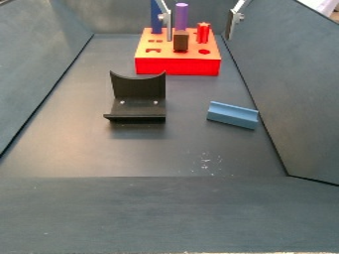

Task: Pick up the arch object. Move up. Place the arch object on the fixture. Regrasp the arch object. Move to above the board. Insert the arch object.
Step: Pick up the arch object.

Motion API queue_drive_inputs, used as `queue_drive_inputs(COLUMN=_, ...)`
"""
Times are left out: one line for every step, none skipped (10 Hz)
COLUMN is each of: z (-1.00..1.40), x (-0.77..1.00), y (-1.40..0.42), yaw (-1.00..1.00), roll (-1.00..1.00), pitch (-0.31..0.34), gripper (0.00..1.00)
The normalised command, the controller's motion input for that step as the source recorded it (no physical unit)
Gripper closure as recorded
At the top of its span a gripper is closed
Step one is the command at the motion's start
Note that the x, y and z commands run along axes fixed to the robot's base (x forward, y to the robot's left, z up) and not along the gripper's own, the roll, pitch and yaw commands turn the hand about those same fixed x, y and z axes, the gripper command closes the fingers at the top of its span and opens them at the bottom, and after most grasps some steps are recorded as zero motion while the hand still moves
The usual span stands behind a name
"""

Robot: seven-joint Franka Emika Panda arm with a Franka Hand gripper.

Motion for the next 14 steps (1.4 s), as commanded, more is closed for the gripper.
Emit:
queue_drive_inputs(z=-0.50, x=-0.09, y=0.00, yaw=0.05, roll=0.04, pitch=0.021, gripper=0.00)
queue_drive_inputs(z=-0.81, x=-0.33, y=0.04, yaw=0.71, roll=0.05, pitch=0.004, gripper=0.00)
queue_drive_inputs(z=-0.85, x=-0.12, y=0.00, yaw=0.98, roll=0.03, pitch=-0.007, gripper=0.00)
queue_drive_inputs(z=-0.94, x=-0.11, y=0.00, yaw=0.99, roll=0.08, pitch=-0.019, gripper=0.00)
queue_drive_inputs(z=-0.94, x=-0.17, y=0.00, yaw=0.95, roll=0.08, pitch=-0.014, gripper=0.00)
queue_drive_inputs(z=-0.91, x=-0.21, y=0.00, yaw=0.90, roll=0.11, pitch=0.000, gripper=0.00)
queue_drive_inputs(z=-0.89, x=-0.33, y=0.00, yaw=0.75, roll=0.13, pitch=0.000, gripper=0.00)
queue_drive_inputs(z=-1.00, x=-0.55, y=0.00, yaw=0.67, roll=0.02, pitch=-0.017, gripper=0.00)
queue_drive_inputs(z=-0.87, x=-0.56, y=0.00, yaw=0.62, roll=0.00, pitch=-0.017, gripper=0.00)
queue_drive_inputs(z=-0.73, x=-0.50, y=0.00, yaw=0.60, roll=-0.05, pitch=-0.026, gripper=0.00)
queue_drive_inputs(z=-0.70, x=-0.28, y=0.00, yaw=0.28, roll=-0.12, pitch=-0.060, gripper=0.00)
queue_drive_inputs(z=-0.62, x=-0.07, y=0.00, yaw=0.00, roll=-0.09, pitch=-0.046, gripper=0.00)
queue_drive_inputs(z=-0.64, x=0.00, y=0.00, yaw=0.00, roll=-0.07, pitch=-0.024, gripper=0.00)
queue_drive_inputs(z=-0.79, x=0.00, y=0.00, yaw=0.00, roll=-0.06, pitch=-0.060, gripper=0.00)
